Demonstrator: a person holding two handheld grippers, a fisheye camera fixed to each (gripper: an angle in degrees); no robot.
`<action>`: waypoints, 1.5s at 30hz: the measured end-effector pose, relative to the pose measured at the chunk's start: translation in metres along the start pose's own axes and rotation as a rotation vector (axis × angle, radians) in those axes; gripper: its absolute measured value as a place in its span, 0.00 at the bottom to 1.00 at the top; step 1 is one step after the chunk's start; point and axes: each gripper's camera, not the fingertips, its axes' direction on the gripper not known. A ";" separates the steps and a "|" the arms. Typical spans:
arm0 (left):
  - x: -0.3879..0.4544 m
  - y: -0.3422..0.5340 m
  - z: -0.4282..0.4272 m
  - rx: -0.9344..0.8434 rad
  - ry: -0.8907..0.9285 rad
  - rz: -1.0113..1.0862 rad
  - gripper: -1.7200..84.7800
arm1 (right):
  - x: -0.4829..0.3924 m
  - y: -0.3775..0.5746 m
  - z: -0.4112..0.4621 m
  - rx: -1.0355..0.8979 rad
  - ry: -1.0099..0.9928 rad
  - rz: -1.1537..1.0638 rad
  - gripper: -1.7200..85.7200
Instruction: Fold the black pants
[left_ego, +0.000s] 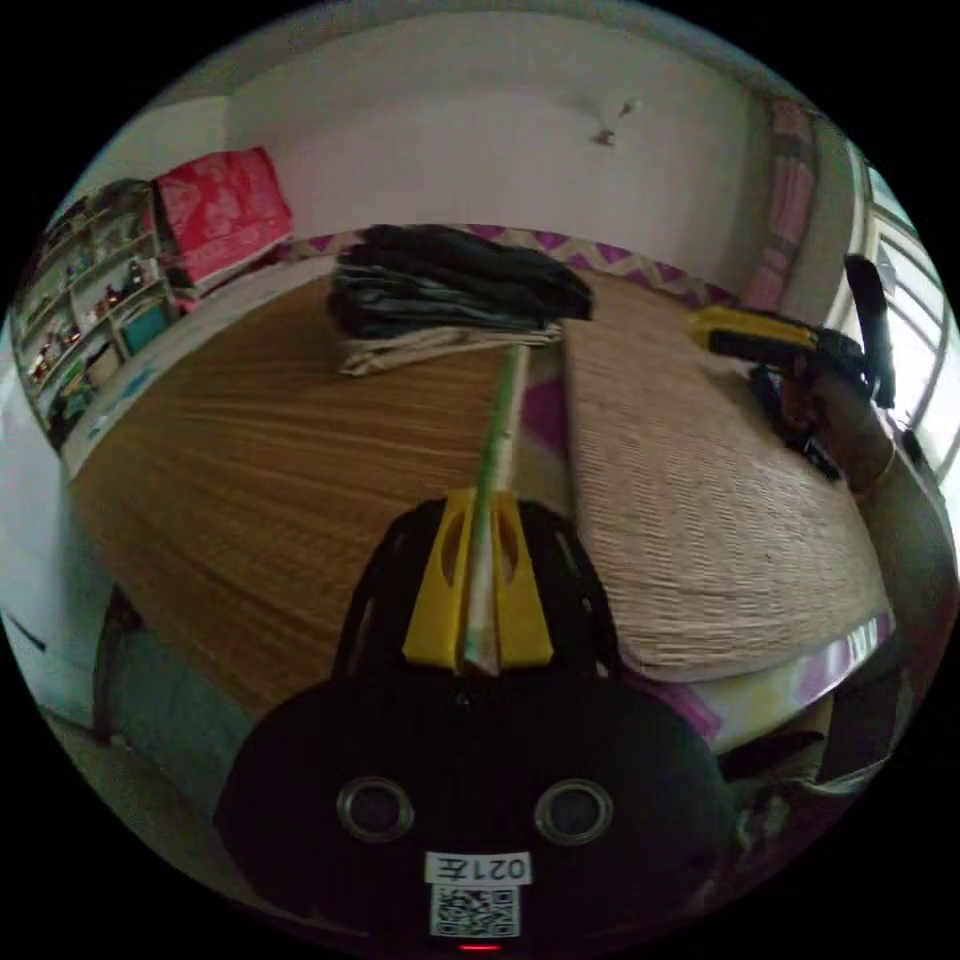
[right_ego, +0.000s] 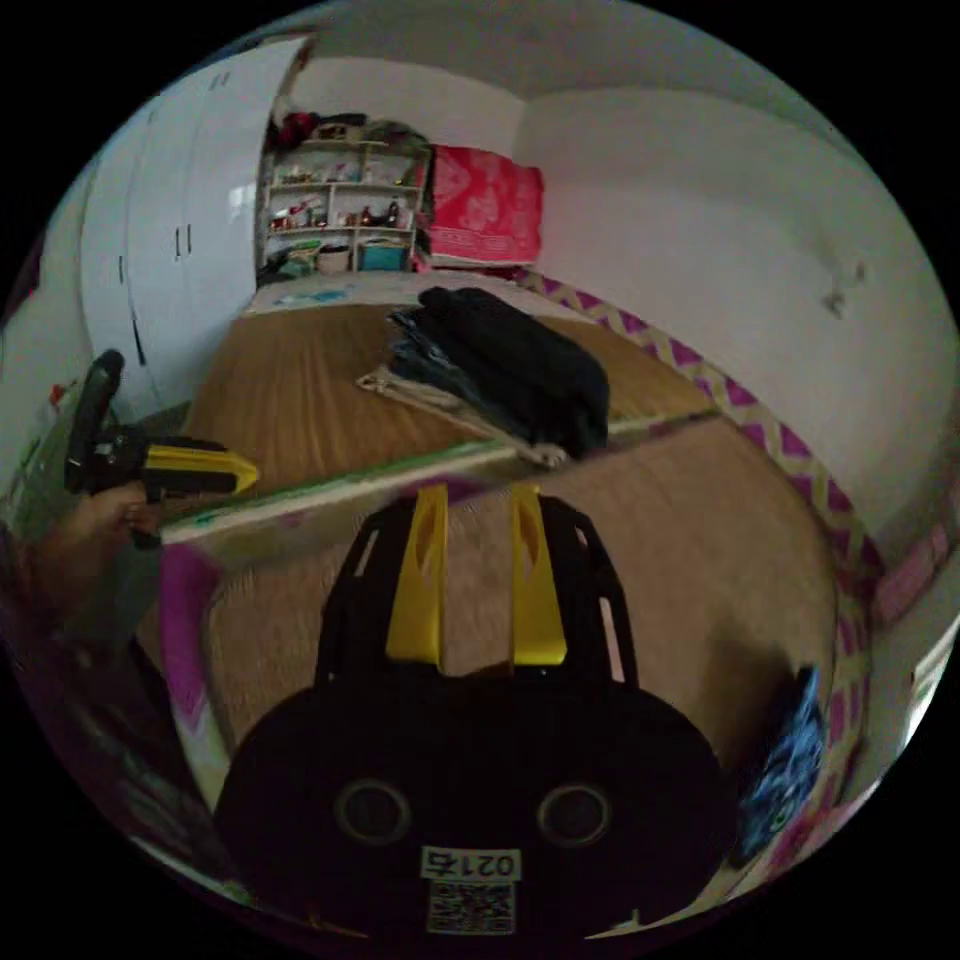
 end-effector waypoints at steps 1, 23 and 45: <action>-0.011 0.000 0.000 -0.008 -0.016 -0.021 0.02 | -0.006 -0.019 0.010 0.008 0.004 -0.026 0.14; -0.095 -0.009 -0.063 -0.093 0.040 -0.160 0.01 | -0.106 -0.318 0.206 -0.029 0.190 -0.291 0.09; -0.047 0.000 -0.158 -0.009 0.188 0.000 0.01 | 0.014 -0.179 -0.024 -0.128 0.062 -0.102 0.03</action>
